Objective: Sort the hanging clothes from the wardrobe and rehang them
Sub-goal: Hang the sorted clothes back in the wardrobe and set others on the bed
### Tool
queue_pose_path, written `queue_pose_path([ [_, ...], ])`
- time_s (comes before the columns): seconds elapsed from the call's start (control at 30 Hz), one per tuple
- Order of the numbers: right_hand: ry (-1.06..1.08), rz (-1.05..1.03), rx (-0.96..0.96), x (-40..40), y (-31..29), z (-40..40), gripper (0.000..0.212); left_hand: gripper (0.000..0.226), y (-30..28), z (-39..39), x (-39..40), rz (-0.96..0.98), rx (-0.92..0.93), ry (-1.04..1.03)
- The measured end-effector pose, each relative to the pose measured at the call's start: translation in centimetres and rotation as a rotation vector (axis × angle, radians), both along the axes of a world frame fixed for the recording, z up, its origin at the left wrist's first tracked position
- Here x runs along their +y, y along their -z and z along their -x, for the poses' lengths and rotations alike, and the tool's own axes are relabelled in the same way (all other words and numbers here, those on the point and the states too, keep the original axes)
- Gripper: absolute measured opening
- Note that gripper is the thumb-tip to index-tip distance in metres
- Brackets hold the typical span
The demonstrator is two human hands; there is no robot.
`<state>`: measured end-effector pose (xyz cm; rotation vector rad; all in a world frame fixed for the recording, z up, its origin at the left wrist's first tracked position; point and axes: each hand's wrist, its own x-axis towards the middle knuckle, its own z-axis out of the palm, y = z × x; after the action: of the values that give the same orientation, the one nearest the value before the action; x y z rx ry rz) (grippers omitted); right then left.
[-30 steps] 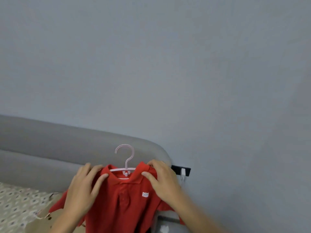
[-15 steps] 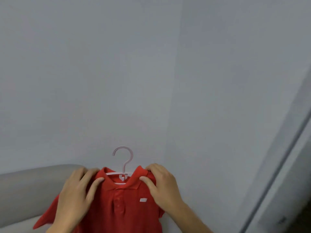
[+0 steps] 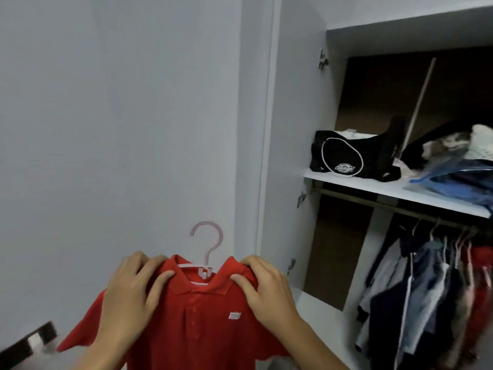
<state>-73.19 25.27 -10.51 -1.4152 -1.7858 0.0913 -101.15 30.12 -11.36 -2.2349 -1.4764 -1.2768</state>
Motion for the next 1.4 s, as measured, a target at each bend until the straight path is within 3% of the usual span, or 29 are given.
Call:
queue_pose_path([
  [0.47, 0.352, -0.044, 0.03, -10.4, -0.9, -26.4, 0.02, 0.042, -1.0, -29.6, -0.7, 0.024, 0.022, 0.392],
  [0.67, 0.513, -0.017, 0.031, -13.8, -0.6, -34.0, 0.018, 0.042, -0.3, -39.7, -0.5, 0.051, 0.024, 0.529],
  [0.93, 0.668, 0.107, 0.006, -13.3, 1.1, -39.1, 0.017, 0.043, 2.7, -48.4, 4.3, 0.106, 0.043, 0.683],
  [1.4, 0.839, 0.251, 0.116, -2.8, 4.4, -43.1, 0.019, 0.047, 6.7, -58.0, 19.3, 0.116, 0.103, 0.949],
])
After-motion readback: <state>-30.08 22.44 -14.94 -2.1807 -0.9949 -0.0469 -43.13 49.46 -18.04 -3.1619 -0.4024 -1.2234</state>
